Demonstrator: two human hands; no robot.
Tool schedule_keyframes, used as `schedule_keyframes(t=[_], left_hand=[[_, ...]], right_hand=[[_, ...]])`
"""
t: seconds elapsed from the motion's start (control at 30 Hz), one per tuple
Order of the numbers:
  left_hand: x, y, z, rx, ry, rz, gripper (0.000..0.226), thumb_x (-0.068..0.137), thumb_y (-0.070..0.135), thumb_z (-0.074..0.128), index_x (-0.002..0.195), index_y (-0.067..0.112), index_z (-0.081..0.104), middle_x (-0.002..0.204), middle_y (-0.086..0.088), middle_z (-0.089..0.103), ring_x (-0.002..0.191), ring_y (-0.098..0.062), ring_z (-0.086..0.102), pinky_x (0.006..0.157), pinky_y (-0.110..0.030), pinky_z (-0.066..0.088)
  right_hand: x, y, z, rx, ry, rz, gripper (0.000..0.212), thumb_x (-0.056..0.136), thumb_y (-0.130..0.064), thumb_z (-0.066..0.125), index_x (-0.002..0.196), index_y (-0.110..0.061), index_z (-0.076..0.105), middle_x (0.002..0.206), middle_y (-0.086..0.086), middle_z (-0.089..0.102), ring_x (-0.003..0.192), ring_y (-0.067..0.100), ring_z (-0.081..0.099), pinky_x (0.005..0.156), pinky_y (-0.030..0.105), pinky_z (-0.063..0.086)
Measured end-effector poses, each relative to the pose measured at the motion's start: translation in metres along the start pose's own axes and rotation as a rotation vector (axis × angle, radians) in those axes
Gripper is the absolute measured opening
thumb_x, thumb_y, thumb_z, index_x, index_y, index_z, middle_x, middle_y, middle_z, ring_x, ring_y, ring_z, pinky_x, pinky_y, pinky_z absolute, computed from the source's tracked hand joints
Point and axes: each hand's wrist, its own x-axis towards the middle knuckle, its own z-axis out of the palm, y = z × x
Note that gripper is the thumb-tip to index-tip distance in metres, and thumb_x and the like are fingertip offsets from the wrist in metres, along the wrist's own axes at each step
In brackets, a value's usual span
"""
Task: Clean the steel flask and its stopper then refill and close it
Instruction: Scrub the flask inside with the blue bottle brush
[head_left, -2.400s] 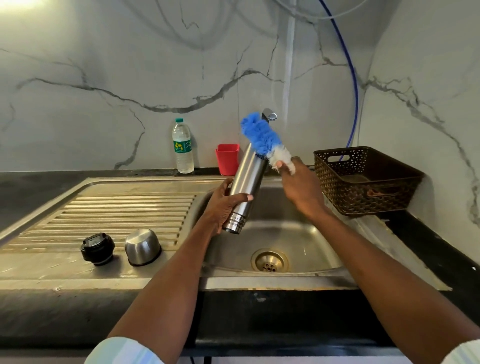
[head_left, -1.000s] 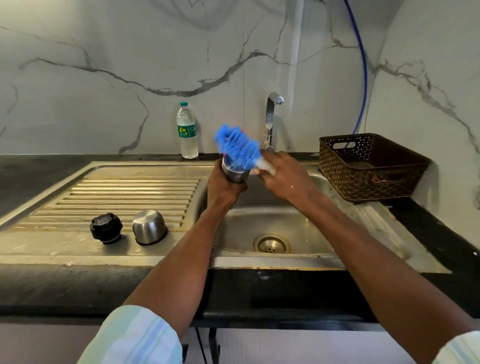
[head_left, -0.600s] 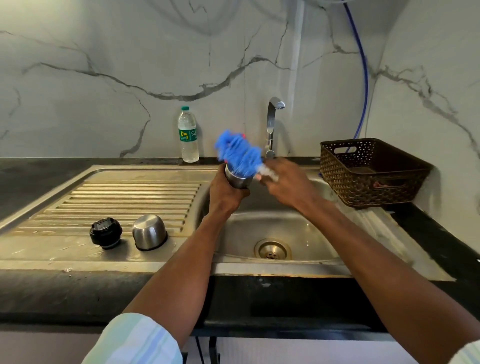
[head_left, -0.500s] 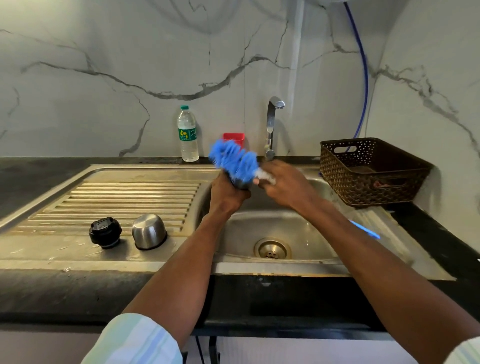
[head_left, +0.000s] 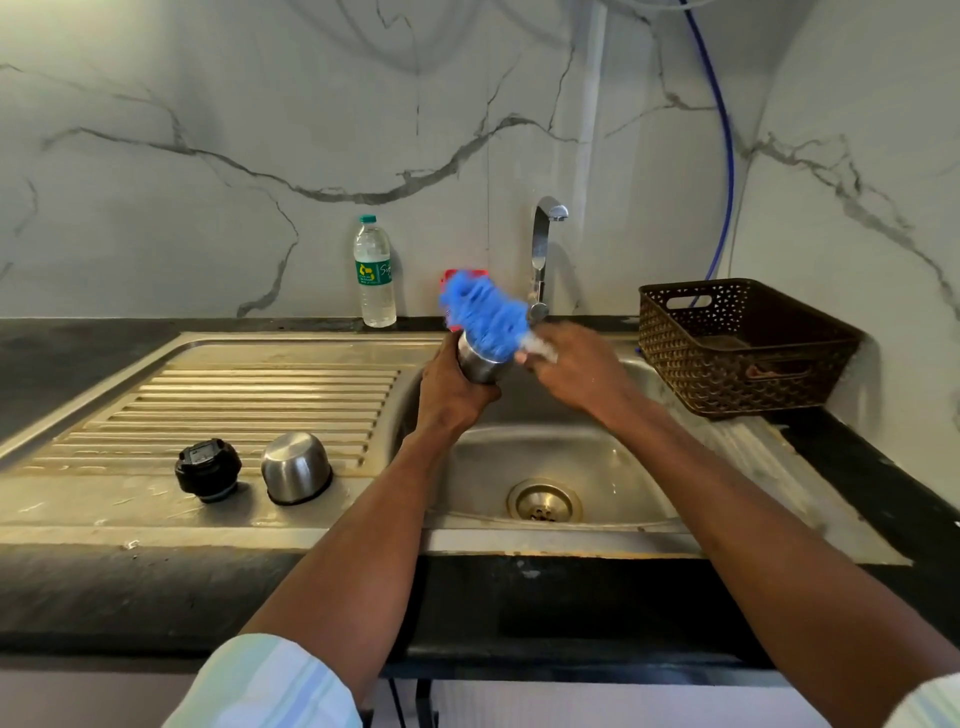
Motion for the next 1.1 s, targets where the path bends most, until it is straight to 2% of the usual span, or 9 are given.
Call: schedule_keyframes(t=[0.2,0.27,0.43,0.53,0.67,0.73,0.9,1.0,1.1], left_hand=[[-0.002,0.0,0.001,-0.043,-0.004,0.006,0.076,0.06,0.007,0.087,0.128,0.015,0.055,0.114,0.005,0.064,0.107,-0.018,0.062,0.088,-0.029,0.047],[-0.003,0.001,0.001,-0.024,-0.008,0.039,0.081,0.058,0.007,0.088,0.131,0.015,0.053,0.113,0.006,0.063,0.103,-0.015,0.06,0.086,-0.026,0.044],[-0.002,0.004,-0.002,-0.107,0.044,0.009,0.083,0.06,0.002,0.088,0.133,0.014,0.05,0.111,0.009,0.056,0.1,-0.008,0.053,0.072,-0.003,0.034],[-0.003,0.001,-0.001,-0.044,0.008,0.034,0.081,0.06,0.002,0.087,0.131,0.014,0.05,0.11,0.008,0.057,0.101,-0.011,0.055,0.081,-0.019,0.04],[-0.002,0.002,0.001,-0.068,-0.008,0.01,0.082,0.06,0.005,0.088,0.132,0.015,0.051,0.119,0.002,0.063,0.103,-0.011,0.055,0.088,-0.028,0.044],[-0.002,0.003,0.001,-0.039,-0.007,0.034,0.082,0.059,0.007,0.089,0.131,0.014,0.052,0.119,0.0,0.064,0.102,-0.011,0.055,0.088,-0.028,0.043],[-0.003,0.004,0.004,-0.052,-0.001,0.023,0.06,0.069,0.007,0.085,0.123,0.012,0.06,0.106,0.007,0.061,0.103,-0.017,0.061,0.083,-0.024,0.043],[-0.005,0.005,0.0,-0.071,0.023,-0.016,0.07,0.062,0.007,0.087,0.124,0.016,0.057,0.104,0.009,0.061,0.092,-0.012,0.059,0.078,-0.023,0.041],[-0.002,0.004,-0.001,-0.085,0.032,-0.03,0.07,0.061,0.005,0.086,0.125,0.016,0.057,0.103,0.009,0.062,0.094,-0.013,0.06,0.077,-0.022,0.041]], right_hand=[[-0.004,-0.005,0.0,0.011,-0.031,-0.075,0.034,0.094,-0.036,0.059,0.124,-0.02,0.062,0.112,0.005,0.063,0.096,0.02,0.058,0.08,0.034,0.047],[0.002,0.001,-0.002,-0.026,0.029,0.02,0.028,0.094,-0.035,0.057,0.117,-0.02,0.064,0.108,0.008,0.065,0.093,0.024,0.06,0.073,0.03,0.042],[0.0,0.012,-0.005,-0.055,0.014,0.026,0.041,0.095,-0.038,0.056,0.134,-0.022,0.057,0.121,0.008,0.059,0.109,0.028,0.056,0.084,0.033,0.042],[-0.005,0.015,-0.009,-0.041,0.049,-0.043,0.045,0.095,-0.038,0.057,0.137,-0.022,0.055,0.127,0.007,0.057,0.114,0.026,0.055,0.089,0.033,0.044],[-0.002,0.006,-0.003,0.011,0.003,-0.097,0.038,0.095,-0.035,0.059,0.129,-0.018,0.061,0.117,0.007,0.061,0.104,0.024,0.058,0.078,0.026,0.037],[0.005,0.008,-0.006,0.042,0.083,-0.006,0.031,0.094,-0.035,0.059,0.12,-0.019,0.065,0.102,0.006,0.061,0.098,0.027,0.061,0.072,0.026,0.036],[-0.01,-0.012,0.008,-0.011,-0.032,-0.181,0.042,0.092,-0.04,0.059,0.131,-0.025,0.057,0.118,0.008,0.061,0.103,0.026,0.058,0.08,0.032,0.046],[0.005,-0.004,0.002,-0.015,0.062,0.004,0.033,0.093,-0.035,0.058,0.123,-0.021,0.062,0.111,0.009,0.062,0.102,0.027,0.059,0.072,0.028,0.038],[-0.001,-0.001,0.002,-0.018,0.026,-0.072,0.038,0.092,-0.037,0.06,0.127,-0.022,0.06,0.118,0.009,0.062,0.106,0.027,0.058,0.08,0.031,0.043]])
